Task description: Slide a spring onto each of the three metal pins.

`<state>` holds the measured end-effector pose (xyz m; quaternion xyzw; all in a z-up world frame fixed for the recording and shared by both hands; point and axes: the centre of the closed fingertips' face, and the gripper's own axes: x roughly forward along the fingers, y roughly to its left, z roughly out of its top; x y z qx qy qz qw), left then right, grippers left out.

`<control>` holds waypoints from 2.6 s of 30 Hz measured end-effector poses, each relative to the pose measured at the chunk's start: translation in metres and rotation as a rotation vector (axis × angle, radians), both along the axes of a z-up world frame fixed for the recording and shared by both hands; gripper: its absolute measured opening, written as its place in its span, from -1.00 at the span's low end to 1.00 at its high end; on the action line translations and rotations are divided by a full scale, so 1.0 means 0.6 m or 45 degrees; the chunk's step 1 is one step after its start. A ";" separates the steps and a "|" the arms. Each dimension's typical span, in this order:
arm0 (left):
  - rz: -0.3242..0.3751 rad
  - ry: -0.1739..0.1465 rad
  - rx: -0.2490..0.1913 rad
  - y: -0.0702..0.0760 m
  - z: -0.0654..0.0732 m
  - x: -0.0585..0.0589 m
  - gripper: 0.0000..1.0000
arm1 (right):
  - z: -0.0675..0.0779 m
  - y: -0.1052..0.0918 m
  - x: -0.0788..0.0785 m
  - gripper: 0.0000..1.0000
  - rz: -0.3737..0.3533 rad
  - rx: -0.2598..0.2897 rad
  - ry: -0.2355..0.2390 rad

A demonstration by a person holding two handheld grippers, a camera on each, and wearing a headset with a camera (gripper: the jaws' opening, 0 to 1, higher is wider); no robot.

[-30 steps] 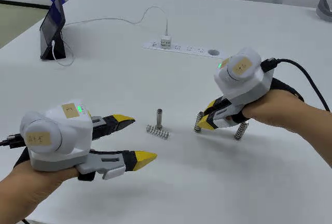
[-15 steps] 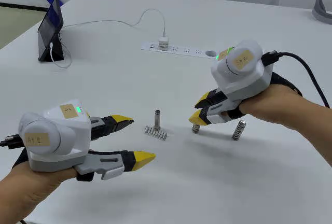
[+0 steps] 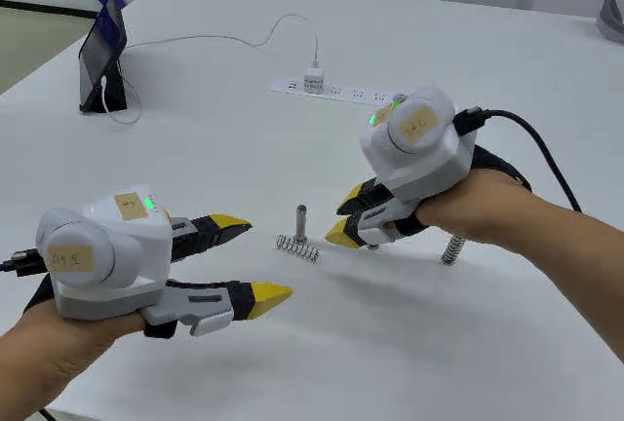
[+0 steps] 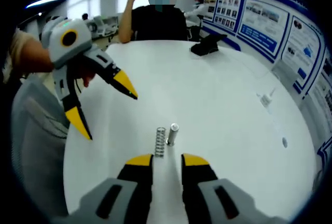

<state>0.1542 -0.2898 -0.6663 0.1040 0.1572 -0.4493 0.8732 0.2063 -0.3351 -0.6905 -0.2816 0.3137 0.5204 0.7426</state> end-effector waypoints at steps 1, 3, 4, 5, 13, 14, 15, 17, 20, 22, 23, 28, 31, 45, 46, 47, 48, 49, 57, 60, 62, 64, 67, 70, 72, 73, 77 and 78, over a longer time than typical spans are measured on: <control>0.001 0.000 0.000 0.000 0.000 0.000 0.09 | -0.004 0.004 0.000 -0.56 0.001 -0.001 0.004; 0.000 0.001 0.001 0.000 -0.001 0.000 0.09 | -0.009 0.009 -0.001 -0.56 0.002 -0.003 0.011; 0.000 0.001 0.002 0.001 -0.001 0.000 0.09 | -0.012 0.012 -0.001 -0.56 0.001 -0.003 0.012; 0.000 0.001 0.002 0.001 -0.001 0.001 0.08 | -0.015 0.014 -0.001 -0.57 0.000 -0.004 0.015; 0.006 0.004 0.003 0.005 -0.001 0.001 0.08 | -0.046 0.025 -0.002 -0.61 -0.016 -0.031 0.061; 0.006 0.004 0.002 0.005 -0.001 0.001 0.08 | -0.049 0.025 -0.002 -0.62 -0.017 -0.035 0.065; 0.007 0.004 0.001 0.005 -0.001 0.001 0.08 | -0.052 0.025 -0.002 -0.62 -0.020 -0.038 0.069; 0.008 0.004 0.001 0.005 -0.001 0.001 0.07 | -0.057 0.025 -0.002 -0.63 -0.029 -0.042 0.075; 0.010 0.006 0.003 0.006 -0.002 0.000 0.07 | -0.062 0.027 -0.001 -0.64 -0.037 -0.042 0.081; 0.009 0.007 0.004 0.006 -0.003 0.000 0.07 | -0.068 0.028 -0.001 -0.64 -0.041 -0.048 0.084; 0.008 0.007 0.006 0.006 -0.003 0.000 0.07 | -0.070 0.028 -0.001 -0.65 -0.043 -0.051 0.087; 0.009 0.007 0.008 0.006 -0.002 0.001 0.07 | -0.076 0.031 -0.001 -0.67 -0.056 -0.046 0.099; 0.009 0.007 0.010 0.007 -0.003 0.001 0.06 | -0.078 0.031 -0.001 -0.68 -0.058 -0.050 0.104; 0.007 0.010 0.020 0.007 -0.005 -0.001 0.05 | -0.076 0.028 -0.010 -0.76 -0.061 -0.042 0.130; 0.005 0.011 0.022 0.006 -0.006 -0.001 0.05 | -0.073 0.027 -0.012 -0.76 -0.056 -0.042 0.129; 0.003 0.011 0.024 0.005 -0.006 -0.002 0.05 | -0.071 0.027 -0.014 -0.76 -0.051 -0.042 0.128; -0.001 0.010 0.026 0.004 -0.006 -0.002 0.05 | -0.068 0.026 -0.017 -0.76 -0.042 -0.043 0.125; -0.003 0.010 0.026 0.003 -0.006 -0.002 0.05 | -0.067 0.026 -0.019 -0.77 -0.036 -0.045 0.122; -0.025 0.006 0.031 -0.008 -0.005 -0.006 0.04 | -0.039 0.013 -0.036 -0.77 0.026 -0.059 0.092; -0.039 0.006 0.033 -0.014 -0.006 -0.010 0.04 | -0.031 0.005 -0.045 -0.77 0.057 -0.072 0.086; -0.050 0.007 0.036 -0.018 -0.008 -0.012 0.04 | -0.026 0.001 -0.053 -0.77 0.078 -0.080 0.085; -0.061 0.007 0.039 -0.023 -0.010 -0.015 0.04 | -0.021 -0.004 -0.060 -0.77 0.100 -0.091 0.079; -0.080 0.005 0.045 -0.029 -0.012 -0.019 0.02 | -0.014 -0.008 -0.071 -0.77 0.132 -0.099 0.072; -0.100 0.002 0.051 -0.034 -0.014 -0.023 0.01 | -0.008 -0.012 -0.085 -0.76 0.179 -0.112 0.071; -0.111 -0.001 0.056 -0.037 -0.014 -0.024 -0.02 | -0.005 -0.014 -0.095 -0.76 0.212 -0.119 0.079; -0.116 -0.003 0.056 -0.039 -0.013 -0.025 -0.03 | -0.003 -0.015 -0.099 -0.76 0.225 -0.126 0.074; -0.133 -0.007 0.060 -0.045 -0.013 -0.027 -0.07 | 0.004 -0.016 -0.109 -0.76 0.260 -0.133 0.075; -0.139 -0.007 0.061 -0.047 -0.013 -0.029 -0.08 | 0.006 -0.015 -0.112 -0.76 0.272 -0.133 0.075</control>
